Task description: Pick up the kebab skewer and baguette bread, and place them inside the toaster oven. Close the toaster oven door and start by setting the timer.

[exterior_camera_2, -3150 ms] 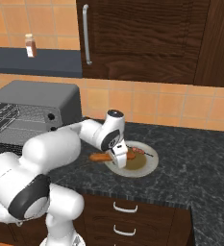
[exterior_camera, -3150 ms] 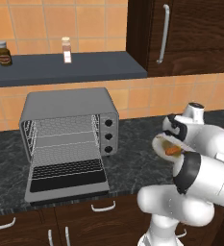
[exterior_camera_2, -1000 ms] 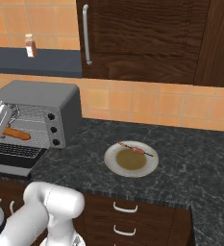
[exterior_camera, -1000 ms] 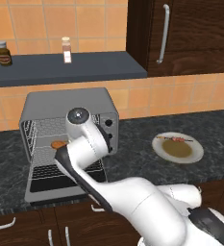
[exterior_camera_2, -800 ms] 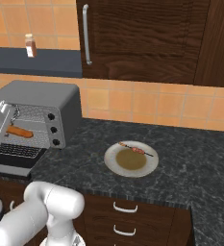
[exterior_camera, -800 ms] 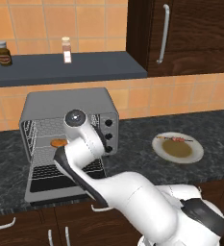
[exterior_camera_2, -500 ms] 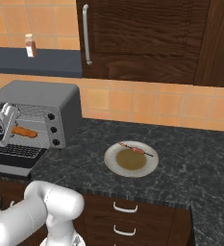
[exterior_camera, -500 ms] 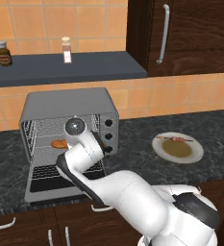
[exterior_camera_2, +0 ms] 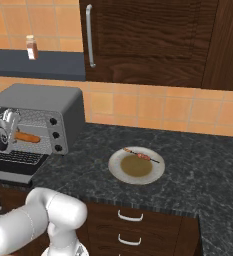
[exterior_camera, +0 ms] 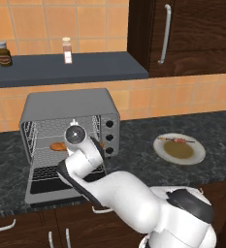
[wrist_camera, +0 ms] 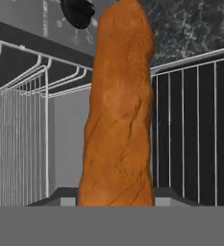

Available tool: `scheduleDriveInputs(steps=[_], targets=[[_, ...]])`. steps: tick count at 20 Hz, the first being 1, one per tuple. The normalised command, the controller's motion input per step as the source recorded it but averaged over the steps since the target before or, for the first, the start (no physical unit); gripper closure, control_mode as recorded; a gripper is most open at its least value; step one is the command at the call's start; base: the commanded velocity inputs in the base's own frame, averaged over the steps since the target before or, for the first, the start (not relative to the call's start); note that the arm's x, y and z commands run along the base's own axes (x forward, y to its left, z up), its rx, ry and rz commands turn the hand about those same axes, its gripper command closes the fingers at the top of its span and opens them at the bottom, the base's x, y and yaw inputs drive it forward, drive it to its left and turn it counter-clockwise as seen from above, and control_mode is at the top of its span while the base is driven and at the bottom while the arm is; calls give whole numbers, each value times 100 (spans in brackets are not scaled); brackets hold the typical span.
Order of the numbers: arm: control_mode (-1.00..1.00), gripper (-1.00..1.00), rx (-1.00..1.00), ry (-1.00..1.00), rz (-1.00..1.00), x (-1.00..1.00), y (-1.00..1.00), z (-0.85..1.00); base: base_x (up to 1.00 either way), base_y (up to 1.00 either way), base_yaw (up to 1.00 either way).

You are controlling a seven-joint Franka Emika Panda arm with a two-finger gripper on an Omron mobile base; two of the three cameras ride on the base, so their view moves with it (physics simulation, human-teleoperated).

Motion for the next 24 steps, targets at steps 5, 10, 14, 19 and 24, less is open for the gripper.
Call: scheduleDriveInputs(steps=[5, 10, 14, 19, 24], targets=[[-100, 100, 0, 0, 0, 19, 16, -5, 0, 0, 0], [-100, -100, 0, 0, 0, 5, 17, -11, 0, 0, 0], [-100, -100, 0, -1, 0, 0, 3, -15, 0, 0, 0], [-100, -100, 0, 0, 0, 0, 0, -4, 0, 0, 0], [-100, -100, 1, -1, 0, -4, 0, 0, 0, 0, 0]])
